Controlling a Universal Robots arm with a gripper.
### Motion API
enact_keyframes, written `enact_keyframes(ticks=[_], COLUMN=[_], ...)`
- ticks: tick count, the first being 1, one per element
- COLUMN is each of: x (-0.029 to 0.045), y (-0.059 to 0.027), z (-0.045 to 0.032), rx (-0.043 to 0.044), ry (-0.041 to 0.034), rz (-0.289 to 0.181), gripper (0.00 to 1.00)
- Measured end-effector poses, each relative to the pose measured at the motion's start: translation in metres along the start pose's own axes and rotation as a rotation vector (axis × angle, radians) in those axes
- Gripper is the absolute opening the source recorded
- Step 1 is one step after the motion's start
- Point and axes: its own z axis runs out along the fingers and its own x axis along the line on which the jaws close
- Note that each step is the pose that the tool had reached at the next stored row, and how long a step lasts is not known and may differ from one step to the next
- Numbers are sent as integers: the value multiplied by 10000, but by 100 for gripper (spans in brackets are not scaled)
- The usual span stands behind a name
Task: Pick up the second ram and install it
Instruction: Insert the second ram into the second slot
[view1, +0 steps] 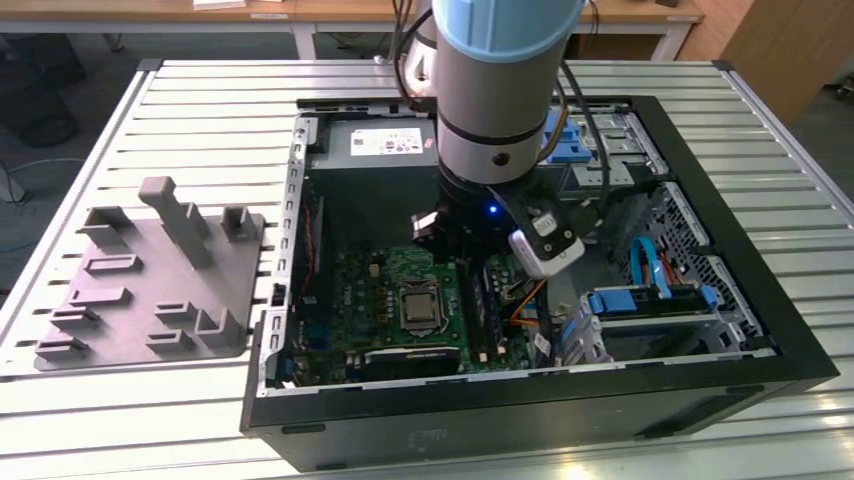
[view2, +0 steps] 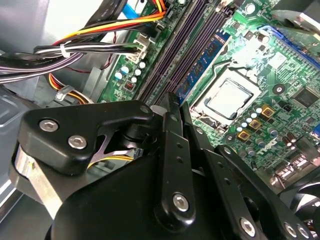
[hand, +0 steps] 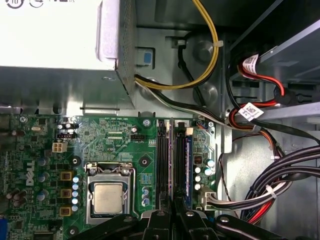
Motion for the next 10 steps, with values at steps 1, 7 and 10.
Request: enact_keyframes(ticks=[1, 7, 10], x=[0, 5, 7], y=[0, -6, -8], z=[6, 28, 45], rx=[-2, 1, -1], ry=[-1, 1, 0], rz=[0, -1, -2], gripper=[14, 14, 14])
